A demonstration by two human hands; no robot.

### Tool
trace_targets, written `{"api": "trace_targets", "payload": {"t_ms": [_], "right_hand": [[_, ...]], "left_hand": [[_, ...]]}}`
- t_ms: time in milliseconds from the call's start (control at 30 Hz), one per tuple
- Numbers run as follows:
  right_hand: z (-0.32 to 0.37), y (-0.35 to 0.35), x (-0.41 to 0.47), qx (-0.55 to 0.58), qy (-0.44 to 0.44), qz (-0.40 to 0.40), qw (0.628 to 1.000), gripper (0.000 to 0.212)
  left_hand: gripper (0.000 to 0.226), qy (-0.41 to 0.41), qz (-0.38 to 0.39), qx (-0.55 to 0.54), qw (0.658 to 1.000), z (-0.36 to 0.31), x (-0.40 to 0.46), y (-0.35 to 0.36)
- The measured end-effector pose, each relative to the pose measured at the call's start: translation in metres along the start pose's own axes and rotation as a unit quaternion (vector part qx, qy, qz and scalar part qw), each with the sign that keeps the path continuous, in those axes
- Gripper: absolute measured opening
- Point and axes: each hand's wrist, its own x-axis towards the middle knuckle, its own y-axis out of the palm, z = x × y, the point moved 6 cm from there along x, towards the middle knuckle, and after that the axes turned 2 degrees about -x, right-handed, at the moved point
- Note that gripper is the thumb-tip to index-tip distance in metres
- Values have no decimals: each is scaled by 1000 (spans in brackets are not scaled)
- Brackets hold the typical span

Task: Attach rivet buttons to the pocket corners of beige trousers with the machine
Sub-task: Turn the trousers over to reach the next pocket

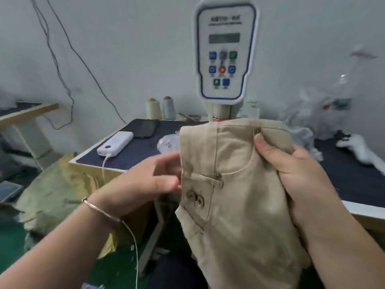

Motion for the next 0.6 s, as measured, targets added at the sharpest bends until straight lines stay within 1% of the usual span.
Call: {"api": "trace_targets", "payload": {"t_ms": [33,100,133,200,233,267,300,333,367,400,433,467,500,533,567,600], "right_hand": [[2,-8,-3,27,0,-20,999,25],[4,-13,-11,61,-3,-27,998,16],[3,-15,-14,73,-2,-24,997,16],[2,-20,-18,97,-2,-26,995,23],[5,-24,-20,109,-12,-32,993,29],[7,-29,-20,117,-26,-42,992,33],[10,-31,-20,117,-43,-46,991,33],[11,-32,-21,119,-60,-43,990,30],[10,-29,-22,117,-74,-31,990,26],[7,-22,-24,102,-89,-10,991,21],[3,-12,-27,75,-110,25,991,17],[0,5,-31,48,-134,80,987,12],[-3,22,-40,2,-163,142,976,10],[-7,34,-47,-97,-210,183,956,11],[-12,40,-54,-238,-269,203,911,14],[-21,49,-59,-374,-322,224,840,20]], "left_hand": [[64,-12,15,11,1000,14,2,9],[50,-14,2,27,1000,30,7,23],[44,-12,-9,28,999,33,8,26],[38,-8,-32,24,999,30,8,28],[36,-1,-56,30,998,27,6,26],[33,14,-98,66,993,24,4,22],[29,36,-162,134,977,19,0,17],[28,59,-233,218,946,12,-5,13],[34,71,-274,258,924,9,-7,13],[49,40,-265,247,931,14,-6,15],[71,-34,-209,156,965,25,-1,22],[89,-111,-125,39,985,36,2,35],[100,-156,-53,-59,985,39,0,51],[104,-166,-2,-148,975,42,-4,60],[102,-156,17,-228,961,38,-5,65],[93,-147,13,-287,947,36,-6,69]]}}
